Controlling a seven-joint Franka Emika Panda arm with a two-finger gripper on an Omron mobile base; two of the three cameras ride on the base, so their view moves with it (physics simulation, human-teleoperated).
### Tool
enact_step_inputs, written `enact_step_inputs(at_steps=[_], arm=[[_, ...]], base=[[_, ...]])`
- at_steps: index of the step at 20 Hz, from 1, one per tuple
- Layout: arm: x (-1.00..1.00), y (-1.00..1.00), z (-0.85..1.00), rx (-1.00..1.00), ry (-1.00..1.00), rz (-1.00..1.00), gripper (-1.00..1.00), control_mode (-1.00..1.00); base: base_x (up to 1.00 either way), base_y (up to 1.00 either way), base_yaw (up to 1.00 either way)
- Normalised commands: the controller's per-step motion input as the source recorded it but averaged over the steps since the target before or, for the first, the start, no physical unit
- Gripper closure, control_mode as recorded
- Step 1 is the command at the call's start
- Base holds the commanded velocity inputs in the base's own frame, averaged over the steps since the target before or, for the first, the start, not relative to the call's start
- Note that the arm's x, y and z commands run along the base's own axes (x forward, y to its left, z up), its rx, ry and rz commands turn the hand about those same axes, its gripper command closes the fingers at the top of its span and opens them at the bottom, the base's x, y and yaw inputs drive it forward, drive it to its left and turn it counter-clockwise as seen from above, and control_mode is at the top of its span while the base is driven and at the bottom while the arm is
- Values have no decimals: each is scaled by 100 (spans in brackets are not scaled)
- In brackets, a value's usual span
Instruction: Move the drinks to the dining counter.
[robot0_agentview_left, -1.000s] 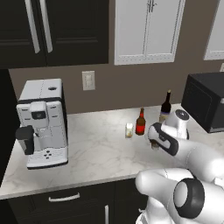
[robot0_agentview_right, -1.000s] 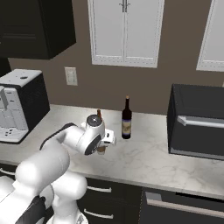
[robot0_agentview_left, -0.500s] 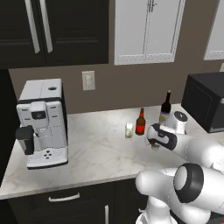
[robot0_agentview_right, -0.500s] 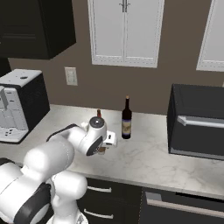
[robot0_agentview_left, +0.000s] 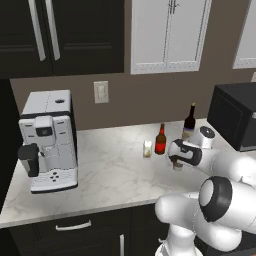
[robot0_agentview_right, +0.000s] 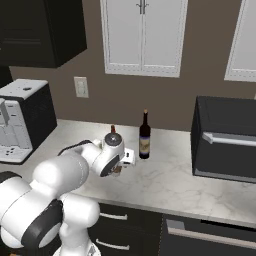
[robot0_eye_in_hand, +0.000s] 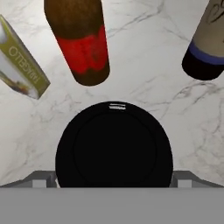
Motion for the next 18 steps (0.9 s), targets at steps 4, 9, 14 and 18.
enact_step_inputs(at_steps=[4,9,14,18], arm=[[0,10,-14,0,-1,0,100,-100],[0,0,0,0,0,0,100,-100],[-28,0,12,0,-8,3,100,-100],[-62,0,84,0,-31,11,100,-100]], base=[[0,0,0],[0,0,0],[0,0,0],[0,0,0]])
